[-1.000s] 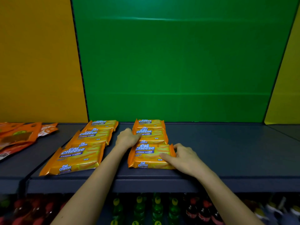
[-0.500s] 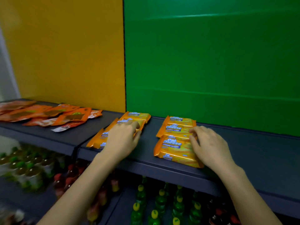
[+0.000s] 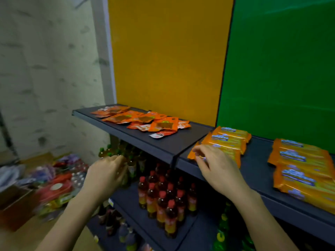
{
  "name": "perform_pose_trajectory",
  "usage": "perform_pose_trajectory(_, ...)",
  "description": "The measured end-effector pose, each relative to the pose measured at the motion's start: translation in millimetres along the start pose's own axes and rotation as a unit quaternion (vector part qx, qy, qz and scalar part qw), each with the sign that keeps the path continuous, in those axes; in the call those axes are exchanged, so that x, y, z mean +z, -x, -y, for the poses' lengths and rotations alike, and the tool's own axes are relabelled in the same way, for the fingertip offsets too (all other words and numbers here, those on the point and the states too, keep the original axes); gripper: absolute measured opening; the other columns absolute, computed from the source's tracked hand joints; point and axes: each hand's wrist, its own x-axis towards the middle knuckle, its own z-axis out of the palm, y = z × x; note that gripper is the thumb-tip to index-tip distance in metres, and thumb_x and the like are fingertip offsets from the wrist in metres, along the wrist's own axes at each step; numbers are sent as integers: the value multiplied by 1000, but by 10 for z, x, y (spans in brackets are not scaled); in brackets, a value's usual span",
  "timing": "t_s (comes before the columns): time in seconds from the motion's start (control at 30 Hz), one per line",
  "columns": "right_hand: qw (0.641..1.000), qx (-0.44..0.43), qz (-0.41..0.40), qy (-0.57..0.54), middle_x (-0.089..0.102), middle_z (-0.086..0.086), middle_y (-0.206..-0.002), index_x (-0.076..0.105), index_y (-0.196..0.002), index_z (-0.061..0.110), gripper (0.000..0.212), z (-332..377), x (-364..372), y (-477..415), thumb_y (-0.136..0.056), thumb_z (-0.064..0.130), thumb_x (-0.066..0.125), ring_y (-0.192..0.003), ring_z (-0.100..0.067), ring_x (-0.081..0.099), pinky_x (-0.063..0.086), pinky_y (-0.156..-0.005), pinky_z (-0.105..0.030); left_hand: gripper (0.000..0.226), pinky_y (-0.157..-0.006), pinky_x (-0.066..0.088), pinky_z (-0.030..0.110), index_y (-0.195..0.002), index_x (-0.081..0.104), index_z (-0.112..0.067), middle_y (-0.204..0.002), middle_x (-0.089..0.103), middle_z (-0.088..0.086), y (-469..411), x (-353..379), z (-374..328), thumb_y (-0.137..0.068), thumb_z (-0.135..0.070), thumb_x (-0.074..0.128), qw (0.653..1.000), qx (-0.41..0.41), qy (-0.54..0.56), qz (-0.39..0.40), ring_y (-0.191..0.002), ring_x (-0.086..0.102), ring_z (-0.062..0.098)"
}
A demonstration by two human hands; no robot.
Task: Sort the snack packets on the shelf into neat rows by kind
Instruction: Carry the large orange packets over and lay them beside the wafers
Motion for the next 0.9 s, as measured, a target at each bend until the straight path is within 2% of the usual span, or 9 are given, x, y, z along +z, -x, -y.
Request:
perform_pose_trajectory(0.13, 999, -11, 32, -7, 55, 13, -124, 49, -125, 27, 30, 438, 412, -308, -97, 30, 39, -117, -10, 49, 41, -90, -26, 40, -40, 50, 27, -74, 65, -16, -65, 68, -1, 118, 105, 636, -79, -43, 36, 1000, -18, -7, -2, -53, 66, 21)
perform_pose_trajectory(0.23, 999, -2, 41, -9, 55, 14, -124, 49, -124, 29, 29, 763, 712, -560, -97, 31, 38, -117, -9, 49, 42, -88, -26, 21, -40, 38, 21, -74, 63, -19, -62, 66, -3, 86, 158, 1093, -79, -37, 55, 1000, -14, -19, -1, -50, 65, 19)
perform_pose_trajectory(0.3, 999, 9, 48, -16, 55, 14, -125, 50, -124, 29, 29, 978, 911, -741, -98, 31, 38, -118, -9, 48, 43, -88, -27, 15, -40, 36, 23, -75, 64, -18, -63, 67, -2, 23, 234, 1409, -77, -33, 62, 1000, -8, -24, -2, -51, 65, 20)
perform_pose_trajectory(0.43, 998, 30, 50, -24, 55, 12, -127, 51, -125, 28, 30, 1325, 1213, -1086, -98, 29, 38, -120, -10, 49, 43, -88, -28, 17, -52, 45, 29, -86, 65, -17, -78, 70, 0, -165, 336, 1907, -85, -34, 60, 1000, -17, 2, 5, -69, 67, 24)
perform_pose_trajectory(0.57, 997, 49, 58, -18, 56, 10, -126, 53, -123, 26, 29, 1503, 1384, -1414, -97, 27, 40, -118, -13, 50, 44, -88, -31, 28, -71, 53, 33, -105, 60, -22, -96, 68, -4, -400, 386, 2215, -91, -41, 46, 999, -16, 36, 2, -86, 66, 19)
perform_pose_trajectory(0.73, 996, 83, 39, -2, 59, 7, -122, 57, -119, 24, 27, 1438, 1566, -1770, -96, 26, 43, -113, -14, 54, 42, -79, -28, 30, -70, 48, 27, -110, 57, -22, -103, 67, -6, -732, 614, 2444, -93, -42, 43, 998, -2, 70, 1, -91, 64, 15)
perform_pose_trajectory(0.9, 991, 133, 16, 3, 62, 3, -121, 61, -113, 23, 23, 1212, 1700, -2184, -94, 25, 48, -112, -19, 55, 46, -84, -34, 27, -67, 44, 24, -107, 57, -21, -105, 64, -6, -1186, 863, 2487, -93, -40, 43, 995, 27, 94, 11, -93, 62, 14)
